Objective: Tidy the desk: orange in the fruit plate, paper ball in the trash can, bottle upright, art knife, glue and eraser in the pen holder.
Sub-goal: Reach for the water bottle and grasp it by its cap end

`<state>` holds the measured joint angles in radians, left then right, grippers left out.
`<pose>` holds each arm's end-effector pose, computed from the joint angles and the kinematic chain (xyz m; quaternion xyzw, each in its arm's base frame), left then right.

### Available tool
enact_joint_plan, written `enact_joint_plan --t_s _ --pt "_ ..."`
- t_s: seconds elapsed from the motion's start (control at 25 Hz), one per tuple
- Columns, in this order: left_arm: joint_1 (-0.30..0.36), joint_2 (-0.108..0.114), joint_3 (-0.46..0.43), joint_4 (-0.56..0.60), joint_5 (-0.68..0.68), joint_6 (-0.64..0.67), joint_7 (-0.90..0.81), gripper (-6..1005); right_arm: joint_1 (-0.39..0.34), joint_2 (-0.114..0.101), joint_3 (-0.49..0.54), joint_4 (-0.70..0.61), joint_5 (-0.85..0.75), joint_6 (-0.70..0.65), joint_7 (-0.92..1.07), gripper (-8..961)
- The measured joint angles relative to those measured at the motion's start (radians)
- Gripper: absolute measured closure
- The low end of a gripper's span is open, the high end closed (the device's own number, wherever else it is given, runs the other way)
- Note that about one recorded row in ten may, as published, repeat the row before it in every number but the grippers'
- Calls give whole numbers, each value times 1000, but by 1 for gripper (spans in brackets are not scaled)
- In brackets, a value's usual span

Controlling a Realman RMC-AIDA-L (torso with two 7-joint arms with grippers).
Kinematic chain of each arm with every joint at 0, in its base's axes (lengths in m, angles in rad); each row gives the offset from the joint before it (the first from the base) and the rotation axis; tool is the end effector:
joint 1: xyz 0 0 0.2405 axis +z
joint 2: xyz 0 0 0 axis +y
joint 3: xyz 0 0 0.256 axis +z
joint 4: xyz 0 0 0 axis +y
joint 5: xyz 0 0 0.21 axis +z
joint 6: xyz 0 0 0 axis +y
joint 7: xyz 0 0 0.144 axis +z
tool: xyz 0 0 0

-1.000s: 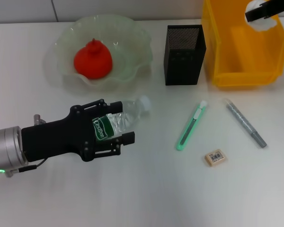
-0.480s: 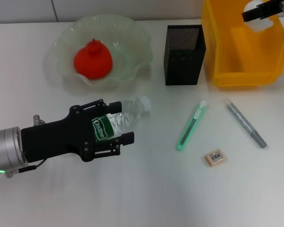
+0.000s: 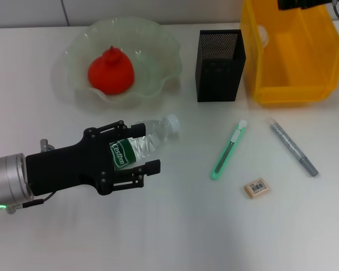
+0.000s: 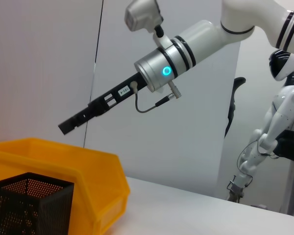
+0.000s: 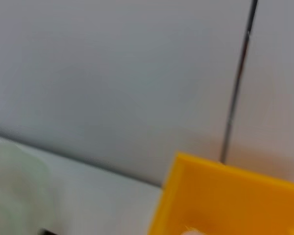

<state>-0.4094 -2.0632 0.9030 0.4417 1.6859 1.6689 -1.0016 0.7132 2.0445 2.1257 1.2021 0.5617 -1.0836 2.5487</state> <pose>-0.2692 0.2718 -0.0285 -0.9250 -0.1291 -0.3421 0.1037 0.1816 0.4515 0.0841 -0.8374 0.3677 0.0450 0.4019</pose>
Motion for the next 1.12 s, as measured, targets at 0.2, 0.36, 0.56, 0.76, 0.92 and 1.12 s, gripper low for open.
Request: enact_joint_plan --t_s 0.2,0.36,0.56,0.76,0.92,1.12 --pt "2 0 0 0 0 0 0 202 -62 -5 50 16 301 -26 -156 259" --pt "4 0 1 -1 0 1 0 202 -98 -6 125 6 521 -150 -313 260" --pt "4 0 1 -2 0 2 0 202 -105 -1 218 -10 623 -405 -472 260" --pt "-1 1 -3 -2 0 0 1 201 -114 -2 230 -61 621 -593 -610 261" --pt "-4 1 -4 -2 0 -5 1 201 -138 0 224 -143 598 -648 -739 261" --pt "-9 4 -4 -2 0 -17 -11 201 -193 27 241 -302 584 -611 -1016 261"
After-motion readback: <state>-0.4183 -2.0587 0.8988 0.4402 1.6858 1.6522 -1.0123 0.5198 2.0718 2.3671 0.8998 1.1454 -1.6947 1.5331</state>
